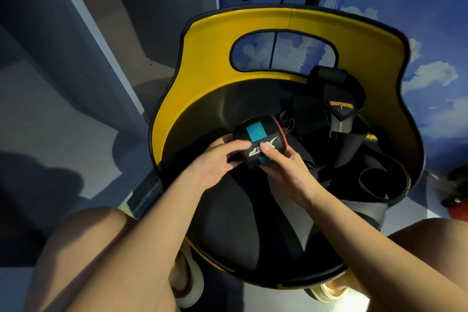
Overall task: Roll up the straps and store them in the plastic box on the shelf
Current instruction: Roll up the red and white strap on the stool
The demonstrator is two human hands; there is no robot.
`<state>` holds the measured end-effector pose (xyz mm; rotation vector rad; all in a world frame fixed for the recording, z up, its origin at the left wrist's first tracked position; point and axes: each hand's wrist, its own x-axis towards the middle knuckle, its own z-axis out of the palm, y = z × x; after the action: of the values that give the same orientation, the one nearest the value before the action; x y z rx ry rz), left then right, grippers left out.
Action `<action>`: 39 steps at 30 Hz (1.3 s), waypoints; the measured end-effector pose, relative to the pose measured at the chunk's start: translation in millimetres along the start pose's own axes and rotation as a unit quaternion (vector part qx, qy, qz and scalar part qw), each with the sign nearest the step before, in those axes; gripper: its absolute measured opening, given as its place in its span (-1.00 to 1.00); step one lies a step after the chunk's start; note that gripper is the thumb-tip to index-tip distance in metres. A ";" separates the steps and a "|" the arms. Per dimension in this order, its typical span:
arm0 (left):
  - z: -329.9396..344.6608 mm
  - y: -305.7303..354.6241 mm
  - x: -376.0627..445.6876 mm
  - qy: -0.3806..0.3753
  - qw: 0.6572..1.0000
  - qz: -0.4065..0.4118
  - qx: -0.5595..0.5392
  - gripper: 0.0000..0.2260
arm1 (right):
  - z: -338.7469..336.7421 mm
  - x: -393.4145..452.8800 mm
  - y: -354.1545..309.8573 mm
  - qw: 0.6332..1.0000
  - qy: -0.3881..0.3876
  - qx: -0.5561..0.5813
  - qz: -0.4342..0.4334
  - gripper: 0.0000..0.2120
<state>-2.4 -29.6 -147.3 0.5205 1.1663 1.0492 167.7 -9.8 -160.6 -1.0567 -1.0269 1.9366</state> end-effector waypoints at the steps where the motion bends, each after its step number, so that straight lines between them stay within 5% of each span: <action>1: -2.4 3.1 -0.4 -0.009 1.000 0.004 0.017 -0.43 | 0.7 0.3 -1.5 1.000 0.000 -0.003 -0.002 -0.47; 4: -5.3 14.0 -2.3 -0.007 0.995 0.015 0.100 -0.30 | 3.5 1.2 -6.6 0.999 -0.015 -0.027 -0.010 -0.49; 12: -15.2 47.1 1.8 0.024 0.955 0.044 0.291 -0.44 | 9.5 11.7 -28.3 0.991 -0.013 -0.121 -0.046 -0.35; 21: -37.1 66.6 8.3 0.123 0.940 0.137 0.287 -0.41 | 40.5 60.5 -29.7 0.959 0.076 -0.256 -0.101 -0.44; 26: -55.4 66.2 27.9 0.197 0.928 0.161 0.273 -0.45 | 63.8 94.3 -25.5 0.925 0.029 -0.344 -0.161 -0.44; 30: -69.8 64.0 43.4 0.262 0.884 0.170 0.349 -0.44 | 80.8 125.1 -21.5 0.890 0.011 -0.412 -0.195 -0.40; 34: -81.6 63.8 54.9 0.310 0.844 0.179 0.399 -0.47 | 92.4 154.1 -11.7 0.885 -0.006 -0.421 -0.199 -0.39; 39: -83.7 59.3 71.1 0.336 0.838 0.166 0.396 -0.47 | 97.1 176.4 0.7 0.873 0.001 -0.433 -0.225 -0.42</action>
<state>-100.8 45.3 -164.2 1.0824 2.2325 1.0374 6.4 108.1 -185.5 -1.1095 -2.0229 1.0701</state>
